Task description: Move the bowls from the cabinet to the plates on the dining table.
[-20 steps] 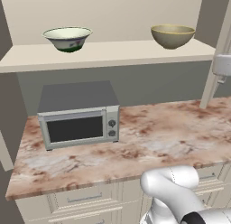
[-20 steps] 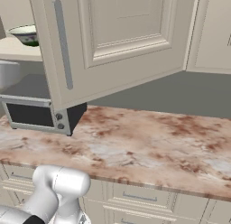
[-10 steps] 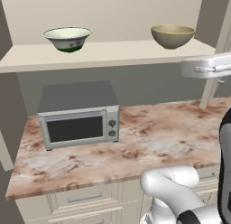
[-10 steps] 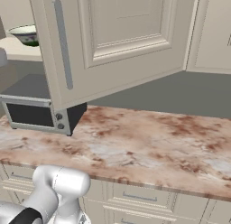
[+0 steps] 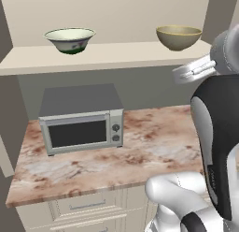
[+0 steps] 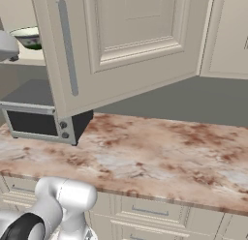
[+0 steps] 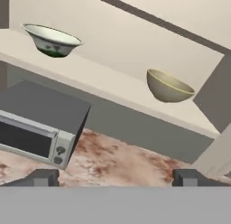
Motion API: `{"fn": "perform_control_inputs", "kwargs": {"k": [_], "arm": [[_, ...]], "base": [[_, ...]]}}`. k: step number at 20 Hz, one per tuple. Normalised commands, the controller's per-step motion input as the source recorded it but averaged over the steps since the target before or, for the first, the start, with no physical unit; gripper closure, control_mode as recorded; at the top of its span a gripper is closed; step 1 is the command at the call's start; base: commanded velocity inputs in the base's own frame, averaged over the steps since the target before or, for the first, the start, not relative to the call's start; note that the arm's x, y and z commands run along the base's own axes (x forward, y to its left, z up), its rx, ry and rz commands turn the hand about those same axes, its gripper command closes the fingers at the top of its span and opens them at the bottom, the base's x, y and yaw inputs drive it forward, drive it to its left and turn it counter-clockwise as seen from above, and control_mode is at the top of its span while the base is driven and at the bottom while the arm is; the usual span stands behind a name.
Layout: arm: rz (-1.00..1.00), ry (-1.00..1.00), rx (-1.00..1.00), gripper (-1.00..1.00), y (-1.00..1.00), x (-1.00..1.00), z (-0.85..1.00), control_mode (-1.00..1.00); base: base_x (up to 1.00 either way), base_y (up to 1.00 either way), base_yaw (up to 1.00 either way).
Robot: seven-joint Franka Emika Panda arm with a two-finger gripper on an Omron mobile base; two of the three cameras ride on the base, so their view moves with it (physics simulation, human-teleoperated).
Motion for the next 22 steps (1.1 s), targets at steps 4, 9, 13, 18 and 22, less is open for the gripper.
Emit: {"fn": "perform_control_inputs", "kwargs": {"k": [4, 9, 13, 18, 22], "arm": [[0.00, 0.04, -0.22, -1.00, 0.11, 0.61, -0.04, -1.00], [0.00, 0.02, -0.22, -1.00, 0.12, 0.55, -0.02, -1.00], [-0.02, 0.13, -0.24, -1.00, 0.01, 0.26, -0.06, -1.00], [-0.09, 0.16, -0.20, -1.00, -0.03, 0.00, 0.00, -1.00], [-0.09, 0.12, -0.17, -1.00, -0.08, 0.00, 0.00, -1.00]], "base": [[0.00, 0.00, 0.00], [0.00, 0.00, 0.00], [0.00, 0.00, 0.00], [0.00, 0.00, 0.00], [0.00, 0.00, 0.00]]}}
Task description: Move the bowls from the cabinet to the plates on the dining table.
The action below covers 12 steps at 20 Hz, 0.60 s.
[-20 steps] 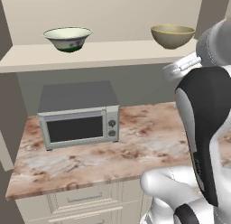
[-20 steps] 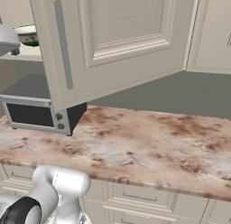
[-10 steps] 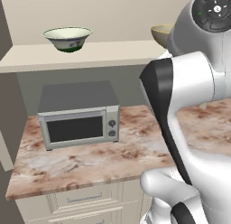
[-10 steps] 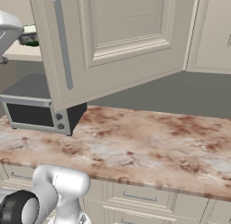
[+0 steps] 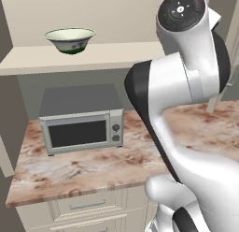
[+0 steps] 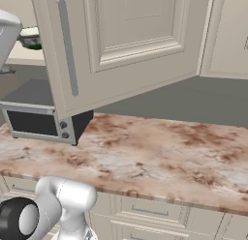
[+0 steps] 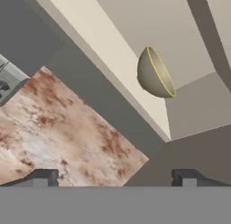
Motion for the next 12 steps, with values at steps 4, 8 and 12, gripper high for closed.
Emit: {"fn": "perform_control_inputs", "kwargs": {"k": [4, 8, 12], "arm": [[-0.07, 0.08, -0.15, -1.00, -0.07, 0.11, -0.01, -1.00], [-0.03, 0.03, -0.04, -1.00, -0.24, 0.20, -0.14, -1.00], [-0.03, 0.02, -0.05, -1.00, -0.26, 0.20, -0.14, -1.00]], "base": [[0.00, 0.00, 0.00], [0.00, 0.00, 0.00], [0.00, 0.00, 0.00]]}}
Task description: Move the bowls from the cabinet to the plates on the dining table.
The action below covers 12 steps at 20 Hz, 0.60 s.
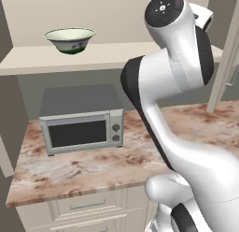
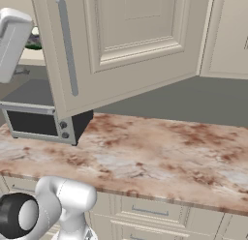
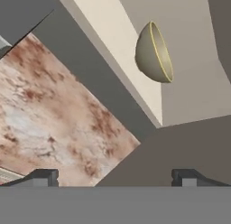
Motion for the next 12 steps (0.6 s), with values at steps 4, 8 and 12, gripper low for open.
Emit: {"fn": "perform_control_inputs", "kwargs": {"k": [4, 8, 12], "arm": [[-0.05, 0.00, -0.18, -1.00, -0.04, 0.00, 0.01, -1.00], [-0.09, 0.00, -0.21, -1.00, -0.11, 0.00, 0.01, -1.00], [-0.16, 0.01, -0.13, -1.00, -0.18, 0.00, 0.00, -1.00]], "base": [[0.00, 0.00, 0.00], [0.00, 0.00, 0.00], [0.00, 0.00, 0.00]]}}
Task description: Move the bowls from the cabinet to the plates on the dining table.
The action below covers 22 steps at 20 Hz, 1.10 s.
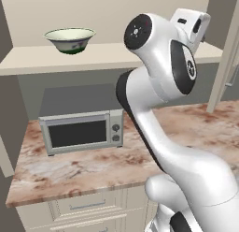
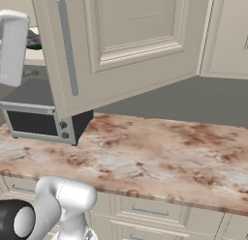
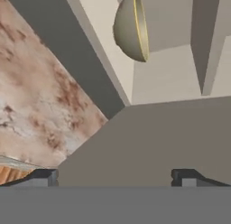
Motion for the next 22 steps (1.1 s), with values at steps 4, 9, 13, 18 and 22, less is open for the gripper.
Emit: {"fn": "perform_control_inputs", "kwargs": {"k": [4, 9, 13, 18, 22], "arm": [[-0.19, 0.02, -0.08, -1.00, -0.10, 0.00, 0.00, -1.00], [-0.22, 0.02, -0.07, -1.00, -0.03, 0.00, 0.03, -1.00], [-0.20, 0.00, -0.01, -1.00, -0.06, 0.06, 0.02, -1.00], [-0.15, 0.00, -0.03, -1.00, -0.19, 0.33, 0.00, -1.00], [-0.12, 0.00, -0.10, -1.00, -0.01, 0.48, 0.00, -1.00]], "base": [[0.00, 0.00, 0.00], [0.00, 0.00, 0.00], [0.00, 0.00, 0.00], [0.00, 0.00, 0.00], [0.00, 0.00, 0.00]]}}
